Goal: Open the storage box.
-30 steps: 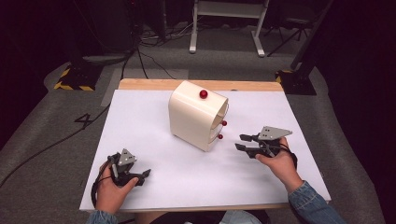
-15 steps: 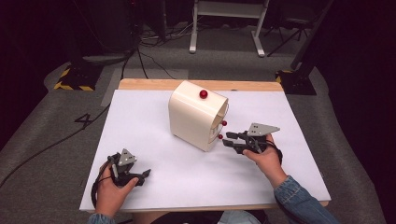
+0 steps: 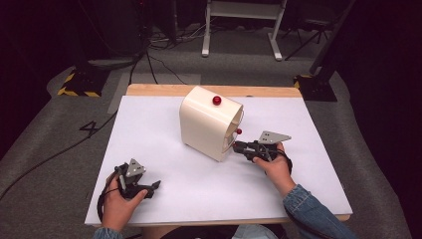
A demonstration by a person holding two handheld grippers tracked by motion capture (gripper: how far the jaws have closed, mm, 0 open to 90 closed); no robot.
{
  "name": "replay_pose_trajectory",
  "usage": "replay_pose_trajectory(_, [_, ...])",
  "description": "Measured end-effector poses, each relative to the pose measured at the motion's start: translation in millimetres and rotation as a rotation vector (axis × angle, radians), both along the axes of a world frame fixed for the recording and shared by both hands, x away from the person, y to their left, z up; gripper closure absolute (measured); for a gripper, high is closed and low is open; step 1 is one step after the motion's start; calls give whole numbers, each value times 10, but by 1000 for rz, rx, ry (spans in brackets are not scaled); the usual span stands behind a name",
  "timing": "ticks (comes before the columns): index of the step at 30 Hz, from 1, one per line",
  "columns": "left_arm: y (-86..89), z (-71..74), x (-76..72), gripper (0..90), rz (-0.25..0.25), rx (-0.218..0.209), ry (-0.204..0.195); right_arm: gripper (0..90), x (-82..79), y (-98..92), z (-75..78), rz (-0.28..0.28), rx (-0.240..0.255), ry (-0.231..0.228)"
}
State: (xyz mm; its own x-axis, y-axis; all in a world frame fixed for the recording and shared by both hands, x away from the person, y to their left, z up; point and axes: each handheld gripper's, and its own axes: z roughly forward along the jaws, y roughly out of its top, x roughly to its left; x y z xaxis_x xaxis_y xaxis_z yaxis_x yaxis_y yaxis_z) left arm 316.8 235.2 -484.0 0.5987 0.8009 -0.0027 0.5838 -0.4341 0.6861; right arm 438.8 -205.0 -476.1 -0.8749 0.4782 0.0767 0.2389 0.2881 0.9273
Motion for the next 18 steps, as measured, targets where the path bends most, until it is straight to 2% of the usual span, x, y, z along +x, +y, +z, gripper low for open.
replay_pose_trajectory(10, [1,1,1,166,0,0,1,744,-57,-25,41,-6,-17,-33])
replay_pose_trajectory(18, [-2,1,1,166,1,-1,2,744,-198,-238,95,-23,-9,-40])
